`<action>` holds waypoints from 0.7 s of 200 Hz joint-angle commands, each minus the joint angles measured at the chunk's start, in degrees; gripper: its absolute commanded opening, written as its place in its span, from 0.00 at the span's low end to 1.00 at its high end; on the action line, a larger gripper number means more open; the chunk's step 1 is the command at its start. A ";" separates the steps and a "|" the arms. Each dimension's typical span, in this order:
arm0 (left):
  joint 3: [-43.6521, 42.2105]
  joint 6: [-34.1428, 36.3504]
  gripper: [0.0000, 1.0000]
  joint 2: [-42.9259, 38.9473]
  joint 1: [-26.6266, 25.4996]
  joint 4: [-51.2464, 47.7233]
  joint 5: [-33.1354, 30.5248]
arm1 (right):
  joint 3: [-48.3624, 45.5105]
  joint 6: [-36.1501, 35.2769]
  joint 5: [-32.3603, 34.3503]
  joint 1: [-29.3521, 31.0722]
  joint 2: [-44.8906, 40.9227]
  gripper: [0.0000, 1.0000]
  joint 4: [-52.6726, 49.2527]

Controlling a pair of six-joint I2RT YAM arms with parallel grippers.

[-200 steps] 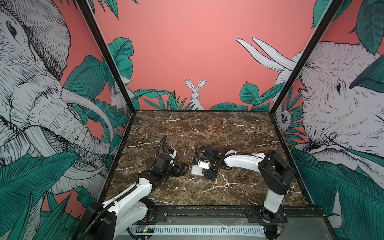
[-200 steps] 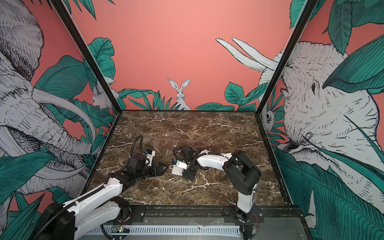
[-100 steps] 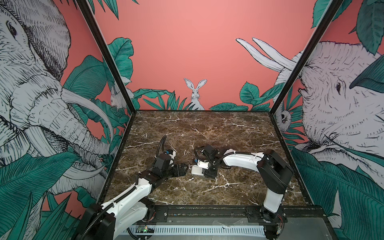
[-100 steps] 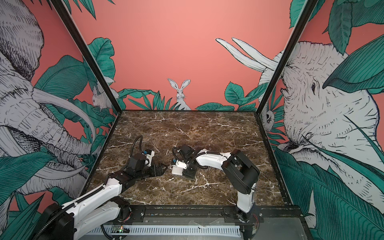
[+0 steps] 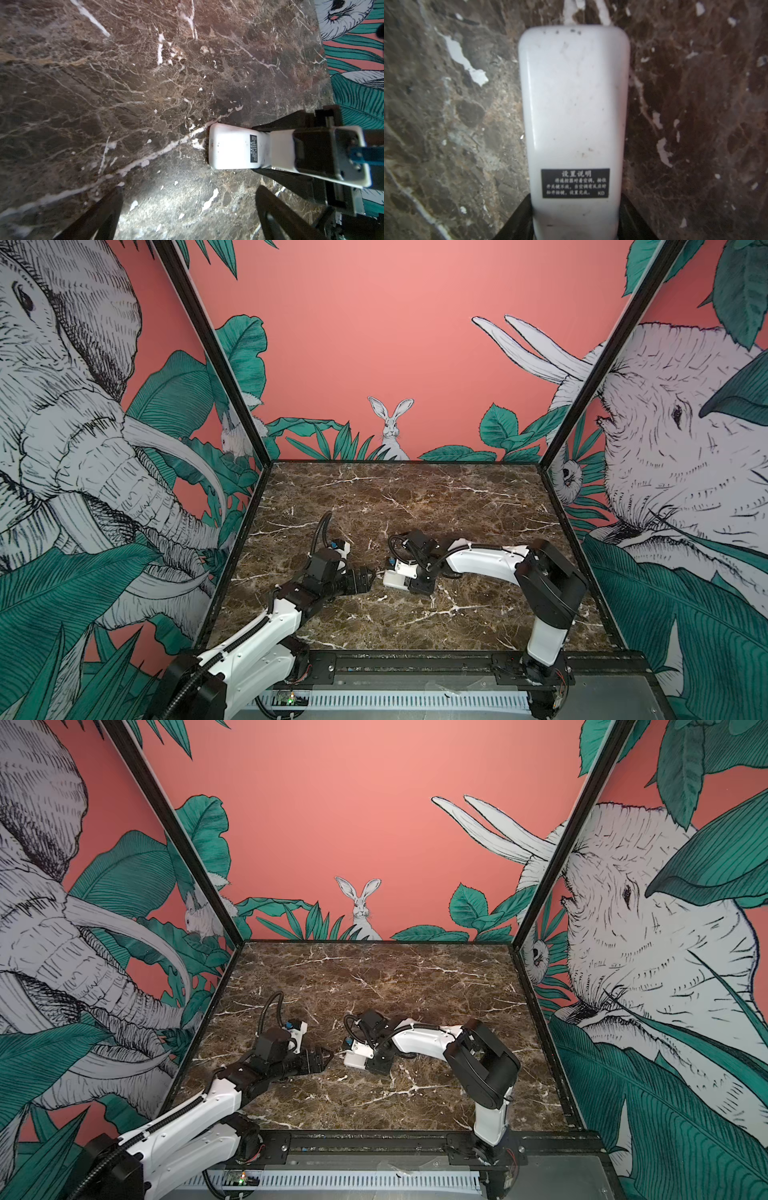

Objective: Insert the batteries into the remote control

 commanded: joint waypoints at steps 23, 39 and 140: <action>3.64 3.32 0.99 -1.27 0.47 -0.77 0.77 | -2.51 6.16 -3.18 -1.10 -5.87 0.27 3.27; 4.78 4.76 0.99 -2.09 0.48 0.19 3.22 | -3.67 8.69 -6.15 -2.79 -7.60 0.25 5.28; 8.25 7.02 0.99 -4.54 0.33 15.31 20.91 | -14.76 23.44 -33.77 -13.82 -25.27 0.20 29.23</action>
